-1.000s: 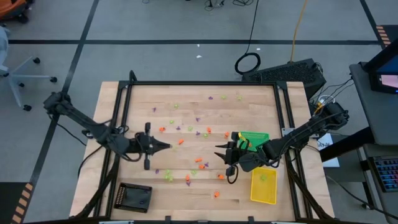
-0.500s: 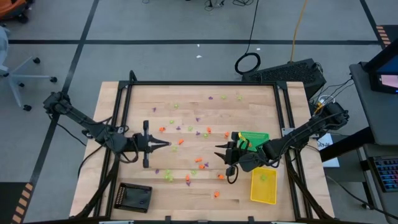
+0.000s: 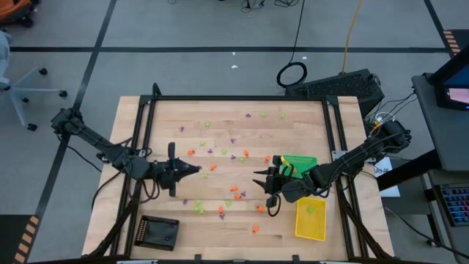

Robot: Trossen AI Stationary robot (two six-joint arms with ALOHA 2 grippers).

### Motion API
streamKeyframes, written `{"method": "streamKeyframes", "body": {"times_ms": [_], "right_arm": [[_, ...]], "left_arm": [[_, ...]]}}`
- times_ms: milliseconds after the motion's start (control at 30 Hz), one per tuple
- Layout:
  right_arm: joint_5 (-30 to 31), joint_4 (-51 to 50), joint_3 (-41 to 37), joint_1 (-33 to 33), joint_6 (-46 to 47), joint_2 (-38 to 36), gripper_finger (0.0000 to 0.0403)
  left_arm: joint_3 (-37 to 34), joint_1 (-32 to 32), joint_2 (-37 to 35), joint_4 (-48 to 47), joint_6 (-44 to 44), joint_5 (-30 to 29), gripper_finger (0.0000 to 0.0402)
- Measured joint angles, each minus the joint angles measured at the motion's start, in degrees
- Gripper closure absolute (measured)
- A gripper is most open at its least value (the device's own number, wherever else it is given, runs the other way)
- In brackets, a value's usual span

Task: Sort Halloween decoration
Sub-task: Put the purple witch hat toy into the black bin

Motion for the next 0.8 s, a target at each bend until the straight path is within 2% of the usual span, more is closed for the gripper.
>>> {"method": "streamKeyframes", "body": {"times_ms": [267, 800], "right_arm": [[0.0, 0.0, 0.0, 0.0, -0.2, 0.0, 0.0287], [-0.01, 0.0, 0.0, 0.0, 0.22, 0.0, 0.0287]], "left_arm": [[0.0, 0.0, 0.0, 0.09, 11.6, 0.05, 0.0398], [0.0, 0.0, 0.0, 0.09, 11.67, 0.09, 0.0398]]}}
